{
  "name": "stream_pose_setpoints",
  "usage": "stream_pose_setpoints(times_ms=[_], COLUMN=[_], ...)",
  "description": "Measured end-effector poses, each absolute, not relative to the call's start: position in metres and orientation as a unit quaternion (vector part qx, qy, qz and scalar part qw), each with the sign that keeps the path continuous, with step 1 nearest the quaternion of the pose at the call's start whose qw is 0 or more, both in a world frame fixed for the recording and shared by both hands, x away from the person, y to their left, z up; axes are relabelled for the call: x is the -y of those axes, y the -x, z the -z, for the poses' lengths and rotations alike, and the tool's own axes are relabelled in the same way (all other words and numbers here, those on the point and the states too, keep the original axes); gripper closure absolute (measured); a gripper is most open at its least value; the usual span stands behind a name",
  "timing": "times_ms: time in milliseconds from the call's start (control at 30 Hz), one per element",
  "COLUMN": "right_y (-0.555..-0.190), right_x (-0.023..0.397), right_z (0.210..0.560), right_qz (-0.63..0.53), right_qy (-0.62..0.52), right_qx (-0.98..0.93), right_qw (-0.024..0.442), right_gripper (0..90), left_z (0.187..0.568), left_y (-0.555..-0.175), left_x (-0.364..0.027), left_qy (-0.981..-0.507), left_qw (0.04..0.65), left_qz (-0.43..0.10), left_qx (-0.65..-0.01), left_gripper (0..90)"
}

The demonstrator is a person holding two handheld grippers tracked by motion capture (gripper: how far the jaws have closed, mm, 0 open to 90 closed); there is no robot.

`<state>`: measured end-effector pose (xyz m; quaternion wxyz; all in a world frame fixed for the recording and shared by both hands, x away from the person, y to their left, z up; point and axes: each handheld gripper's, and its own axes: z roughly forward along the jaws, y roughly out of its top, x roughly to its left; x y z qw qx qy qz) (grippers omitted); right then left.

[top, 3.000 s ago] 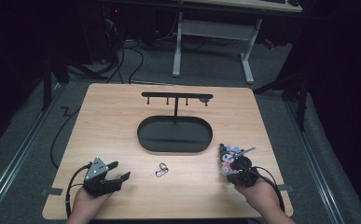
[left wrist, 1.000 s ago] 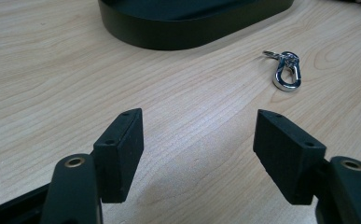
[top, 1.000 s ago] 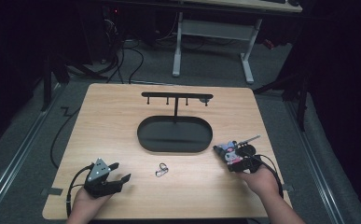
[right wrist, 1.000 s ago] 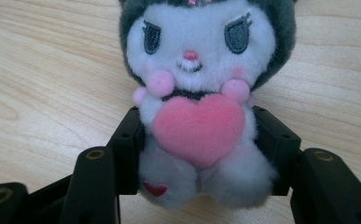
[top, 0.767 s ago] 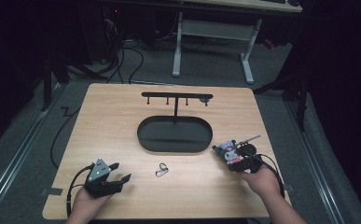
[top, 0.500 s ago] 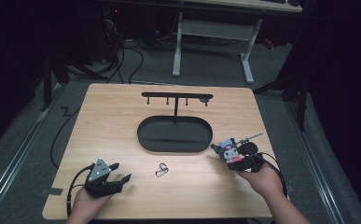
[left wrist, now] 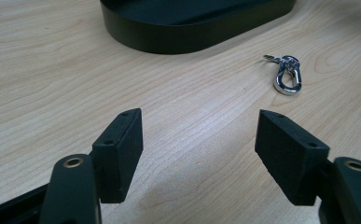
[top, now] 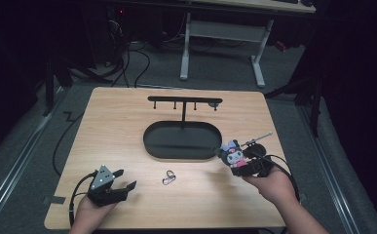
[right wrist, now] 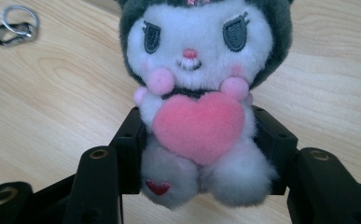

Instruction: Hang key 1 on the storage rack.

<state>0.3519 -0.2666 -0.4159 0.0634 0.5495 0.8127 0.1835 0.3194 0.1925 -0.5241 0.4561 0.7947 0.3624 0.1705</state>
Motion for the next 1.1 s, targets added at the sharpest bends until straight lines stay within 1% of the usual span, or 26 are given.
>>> stream_pose_setpoints(times_ms=[233, 500, 1100], right_y=[-0.358, -0.368, -0.391], right_x=[0.257, 0.247, 0.242], right_z=[0.403, 0.384, 0.351], right_qz=[-0.185, -0.186, -0.193], right_qy=[-0.543, -0.529, -0.533], right_qx=[-0.817, -0.826, -0.820], right_qw=[0.057, 0.062, 0.071], right_gripper=[47.5, 47.7, 48.3], left_z=[0.524, 0.524, 0.524], left_y=[-0.320, -0.320, -0.319], left_x=[-0.194, -0.194, -0.194], left_qy=[-0.795, -0.794, -0.796], left_qw=[0.455, 0.456, 0.455], left_qz=[-0.170, -0.170, -0.170], left_qx=[-0.363, -0.363, -0.361], left_gripper=[32.4, 32.4, 32.4])
